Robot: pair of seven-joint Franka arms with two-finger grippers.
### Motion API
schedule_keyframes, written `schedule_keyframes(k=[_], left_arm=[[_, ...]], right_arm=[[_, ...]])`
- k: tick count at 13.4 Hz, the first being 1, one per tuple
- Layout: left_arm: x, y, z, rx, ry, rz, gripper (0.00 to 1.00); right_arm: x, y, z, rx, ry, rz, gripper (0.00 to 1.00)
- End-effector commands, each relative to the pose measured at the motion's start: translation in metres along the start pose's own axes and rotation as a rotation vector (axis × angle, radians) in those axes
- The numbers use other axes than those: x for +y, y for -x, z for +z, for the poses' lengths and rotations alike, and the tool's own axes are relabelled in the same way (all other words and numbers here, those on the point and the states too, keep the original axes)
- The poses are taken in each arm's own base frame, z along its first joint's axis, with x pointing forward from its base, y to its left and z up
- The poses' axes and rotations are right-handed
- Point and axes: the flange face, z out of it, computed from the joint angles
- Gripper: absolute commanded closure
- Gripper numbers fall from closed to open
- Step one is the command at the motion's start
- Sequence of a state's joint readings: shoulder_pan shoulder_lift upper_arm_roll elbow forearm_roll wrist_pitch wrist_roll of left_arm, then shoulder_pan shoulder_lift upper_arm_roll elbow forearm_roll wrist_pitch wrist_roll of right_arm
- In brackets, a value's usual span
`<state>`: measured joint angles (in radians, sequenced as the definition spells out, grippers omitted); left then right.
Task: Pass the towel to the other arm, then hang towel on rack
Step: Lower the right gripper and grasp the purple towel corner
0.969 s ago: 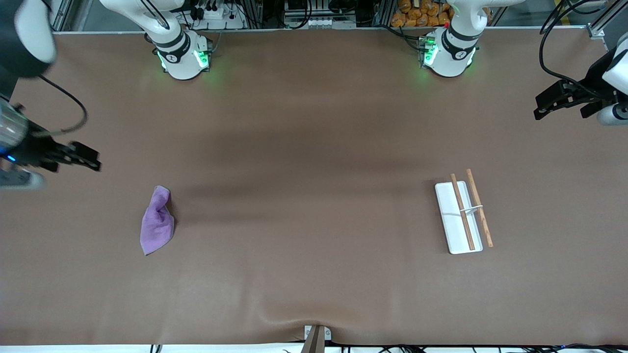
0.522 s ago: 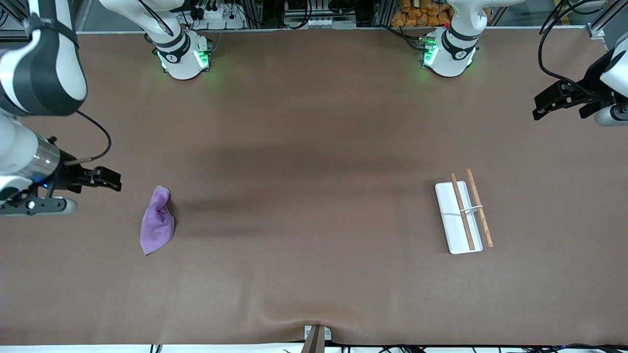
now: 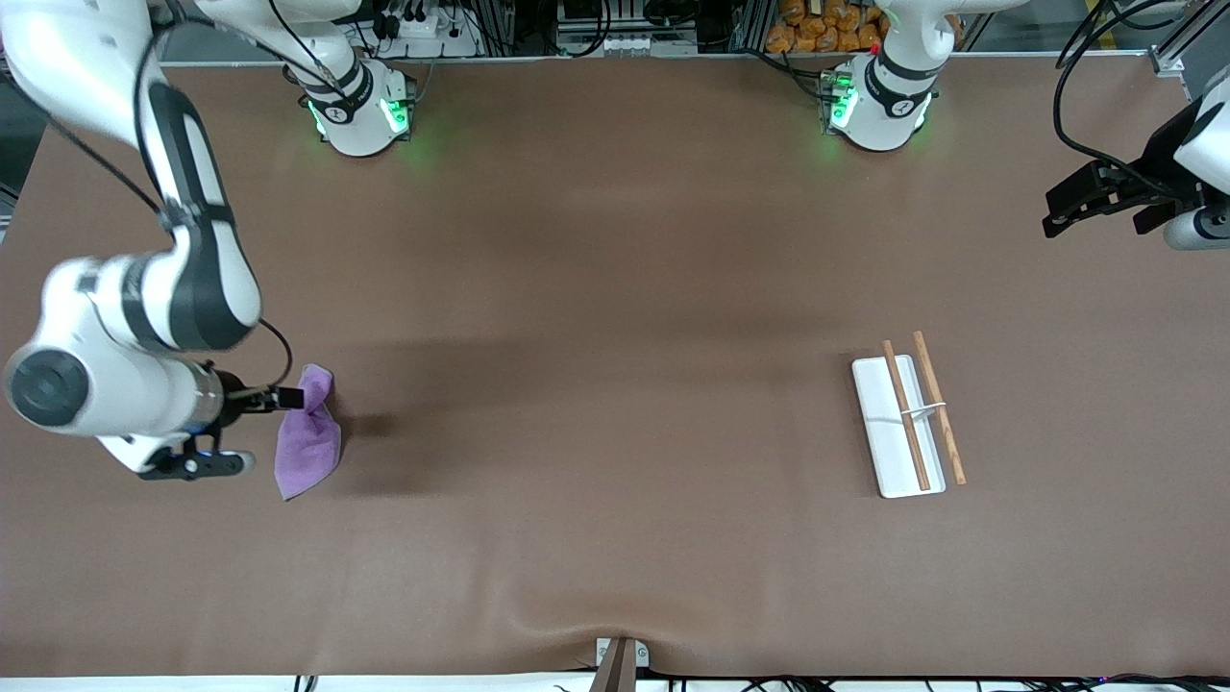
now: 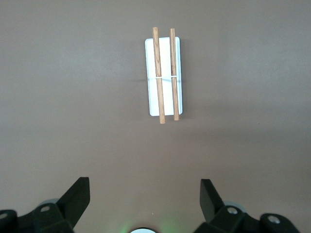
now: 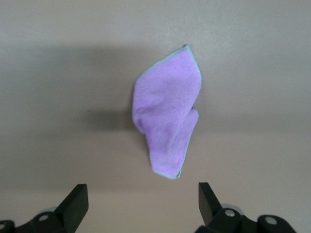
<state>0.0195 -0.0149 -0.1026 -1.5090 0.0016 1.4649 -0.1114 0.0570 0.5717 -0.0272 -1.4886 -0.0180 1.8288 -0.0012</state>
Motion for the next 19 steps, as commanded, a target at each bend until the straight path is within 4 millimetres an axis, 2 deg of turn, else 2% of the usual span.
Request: schedule_keyframes(k=[1, 7, 8, 9, 10, 16, 18, 19], left_arm=[[-0.001, 0.001, -0.002, 0.009, 0.004, 0.016, 0.0], [0.001, 0.0, -0.001, 0.007, 0.004, 0.019, 0.0], [0.001, 0.0, -0.001, 0.007, 0.004, 0.019, 0.0], [0.001, 0.0, 0.0, 0.006, 0.003, 0.019, 0.0], [0.001, 0.0, 0.0, 0.006, 0.003, 0.019, 0.0], [0.003, -0.002, 0.003, 0.001, 0.003, 0.023, 0.0], [0.003, -0.002, 0.003, 0.001, 0.003, 0.021, 0.0], [0.004, -0.002, 0.003, 0.001, 0.003, 0.023, 0.0]], right_arm=[[0.001, -0.019, 0.04, -0.014, -0.003, -0.001, 0.0], [-0.002, -0.019, 0.088, -0.06, -0.002, -0.005, 0.0], [-0.001, -0.02, 0.092, -0.06, -0.003, -0.003, 0.1], [0.002, -0.021, 0.098, -0.068, -0.005, 0.003, 0.5], [0.0, -0.022, 0.102, -0.072, -0.005, 0.01, 0.98], [-0.003, -0.025, 0.104, -0.054, -0.003, 0.048, 1.0], [-0.009, -0.025, 0.093, -0.04, -0.002, 0.018, 1.0], [-0.018, -0.024, 0.077, -0.015, -0.006, -0.019, 1.0]])
